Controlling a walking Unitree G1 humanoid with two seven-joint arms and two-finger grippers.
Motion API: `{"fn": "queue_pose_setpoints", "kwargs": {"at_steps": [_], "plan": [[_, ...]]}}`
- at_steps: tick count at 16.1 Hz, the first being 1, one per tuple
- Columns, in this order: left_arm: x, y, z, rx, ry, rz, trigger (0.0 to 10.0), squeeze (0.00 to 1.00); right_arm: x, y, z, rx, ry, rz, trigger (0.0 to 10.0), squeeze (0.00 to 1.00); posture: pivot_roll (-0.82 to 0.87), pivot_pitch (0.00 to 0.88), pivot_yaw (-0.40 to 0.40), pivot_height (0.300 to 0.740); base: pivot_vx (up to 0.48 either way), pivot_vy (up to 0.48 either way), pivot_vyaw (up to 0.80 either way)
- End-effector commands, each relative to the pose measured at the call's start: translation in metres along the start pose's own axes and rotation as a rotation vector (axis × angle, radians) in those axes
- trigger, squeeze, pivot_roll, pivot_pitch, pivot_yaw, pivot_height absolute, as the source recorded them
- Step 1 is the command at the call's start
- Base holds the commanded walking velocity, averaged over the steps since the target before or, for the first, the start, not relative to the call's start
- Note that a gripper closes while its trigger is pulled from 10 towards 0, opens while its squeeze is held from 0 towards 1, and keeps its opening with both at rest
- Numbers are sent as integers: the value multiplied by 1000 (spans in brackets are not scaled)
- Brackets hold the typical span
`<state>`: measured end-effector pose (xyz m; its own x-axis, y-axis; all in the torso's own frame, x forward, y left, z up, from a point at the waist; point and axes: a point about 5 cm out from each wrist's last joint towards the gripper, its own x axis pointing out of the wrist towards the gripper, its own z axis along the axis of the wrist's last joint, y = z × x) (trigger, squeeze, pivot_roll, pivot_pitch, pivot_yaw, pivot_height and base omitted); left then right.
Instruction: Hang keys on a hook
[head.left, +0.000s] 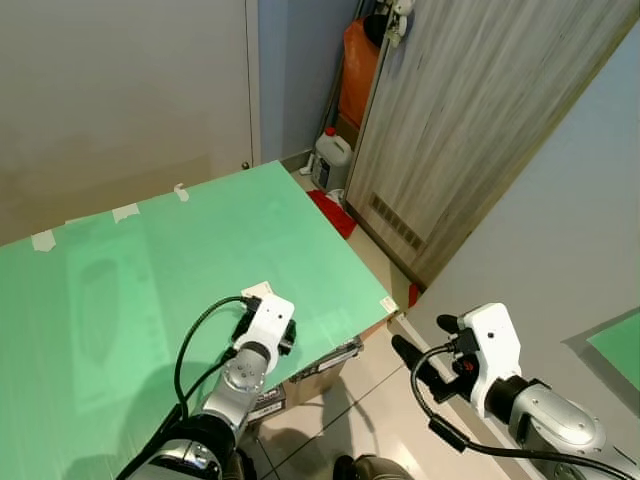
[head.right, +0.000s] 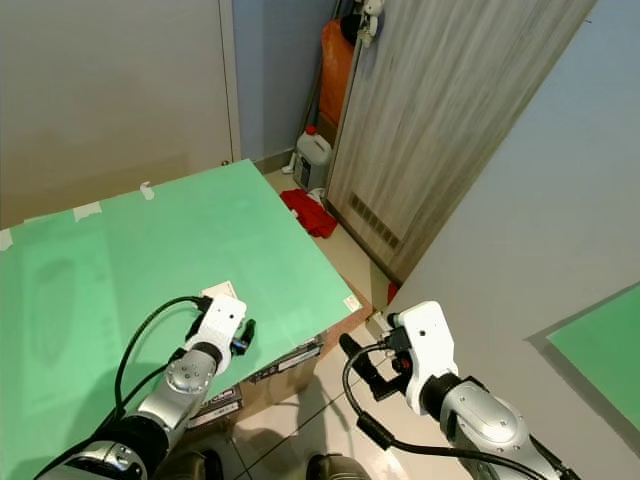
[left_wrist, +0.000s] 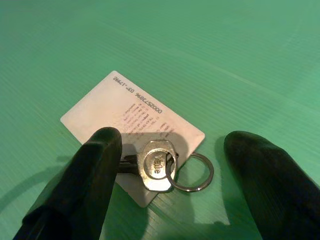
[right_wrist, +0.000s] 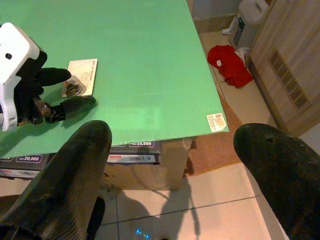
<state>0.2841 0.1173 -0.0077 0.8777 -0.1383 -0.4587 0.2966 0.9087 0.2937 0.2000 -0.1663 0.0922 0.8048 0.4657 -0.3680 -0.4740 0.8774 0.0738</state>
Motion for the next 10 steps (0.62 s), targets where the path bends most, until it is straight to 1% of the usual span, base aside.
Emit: {"fn": "queue_pose_setpoints", "kwargs": {"at_steps": [1,4,6,8,10], "plan": [[0,-7,-1,10,4,-13,10000,0,-4,-3,5,-18,-10,-17,10000,0,-213,123,-106,740,0,0,0],[-1,-10,-3,23,15,-23,10000,0,-5,-3,4,-17,-8,-18,10000,0,-214,125,-105,740,0,0,0],[-1,-10,-8,26,59,-24,10000,0,-5,-2,5,-16,-8,-18,10000,0,-216,125,-104,740,0,0,0],[-2,-12,-14,12,114,-38,10000,0,-5,-2,5,-15,-7,-17,10000,0,-217,125,-103,740,0,0,0],[-2,-13,-14,-11,111,-41,10000,0,-5,-2,5,-16,-7,-19,10000,0,-218,126,-103,740,0,0,0]]}}
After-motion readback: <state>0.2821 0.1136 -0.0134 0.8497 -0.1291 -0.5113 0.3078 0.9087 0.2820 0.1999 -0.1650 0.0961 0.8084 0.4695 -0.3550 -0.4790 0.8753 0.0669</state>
